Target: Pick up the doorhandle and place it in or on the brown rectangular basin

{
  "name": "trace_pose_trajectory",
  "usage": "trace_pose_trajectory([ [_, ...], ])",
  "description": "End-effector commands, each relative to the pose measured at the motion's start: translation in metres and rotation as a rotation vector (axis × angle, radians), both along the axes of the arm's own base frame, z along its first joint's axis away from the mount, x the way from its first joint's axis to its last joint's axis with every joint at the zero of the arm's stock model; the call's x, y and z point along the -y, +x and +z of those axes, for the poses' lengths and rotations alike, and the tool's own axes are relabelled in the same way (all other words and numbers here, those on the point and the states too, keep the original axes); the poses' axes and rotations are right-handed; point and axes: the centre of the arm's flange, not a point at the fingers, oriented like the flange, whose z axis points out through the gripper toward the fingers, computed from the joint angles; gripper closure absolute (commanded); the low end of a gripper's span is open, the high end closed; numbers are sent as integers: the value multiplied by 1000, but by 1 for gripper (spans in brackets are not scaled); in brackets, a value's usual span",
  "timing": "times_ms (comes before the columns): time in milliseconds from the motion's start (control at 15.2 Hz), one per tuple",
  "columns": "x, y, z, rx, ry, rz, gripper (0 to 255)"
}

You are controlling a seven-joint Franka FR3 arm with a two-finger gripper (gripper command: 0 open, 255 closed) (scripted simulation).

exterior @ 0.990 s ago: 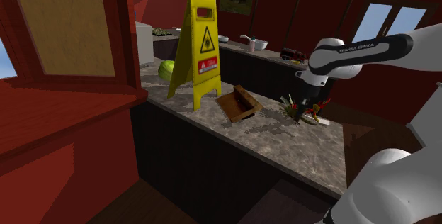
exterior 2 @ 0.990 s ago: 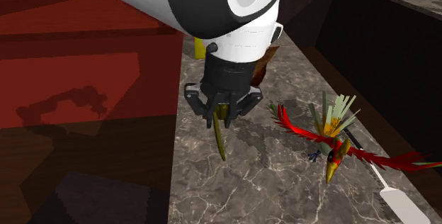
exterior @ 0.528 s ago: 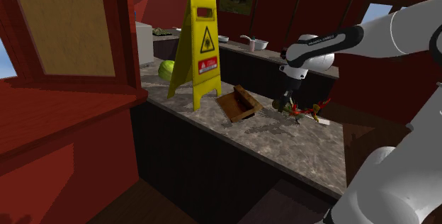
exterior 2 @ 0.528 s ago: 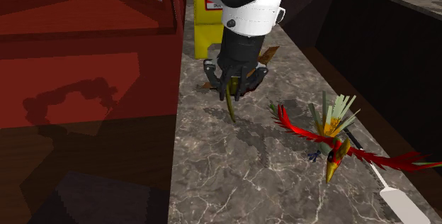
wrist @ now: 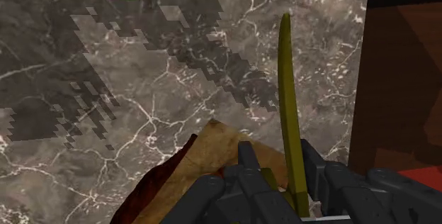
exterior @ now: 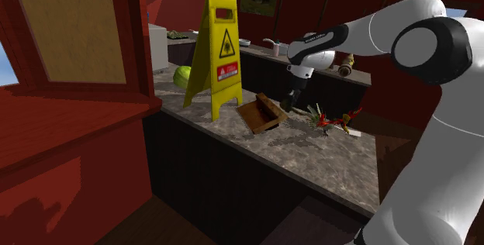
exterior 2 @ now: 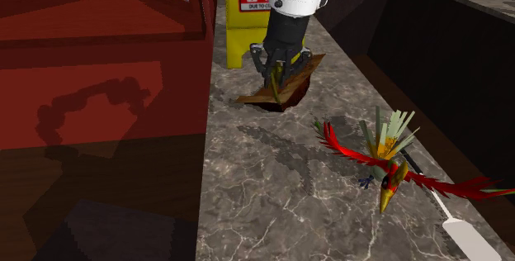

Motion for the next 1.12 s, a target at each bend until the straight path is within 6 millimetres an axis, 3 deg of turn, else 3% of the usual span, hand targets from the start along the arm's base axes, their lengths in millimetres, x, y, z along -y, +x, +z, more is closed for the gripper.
trace_pose_trajectory([
  [0, 4, 31, 0, 1, 1, 1, 255],
  [726, 12, 177, -3, 1, 1, 2, 255],
  [1056, 12, 177, -29, 1, 1, 2, 255],
])
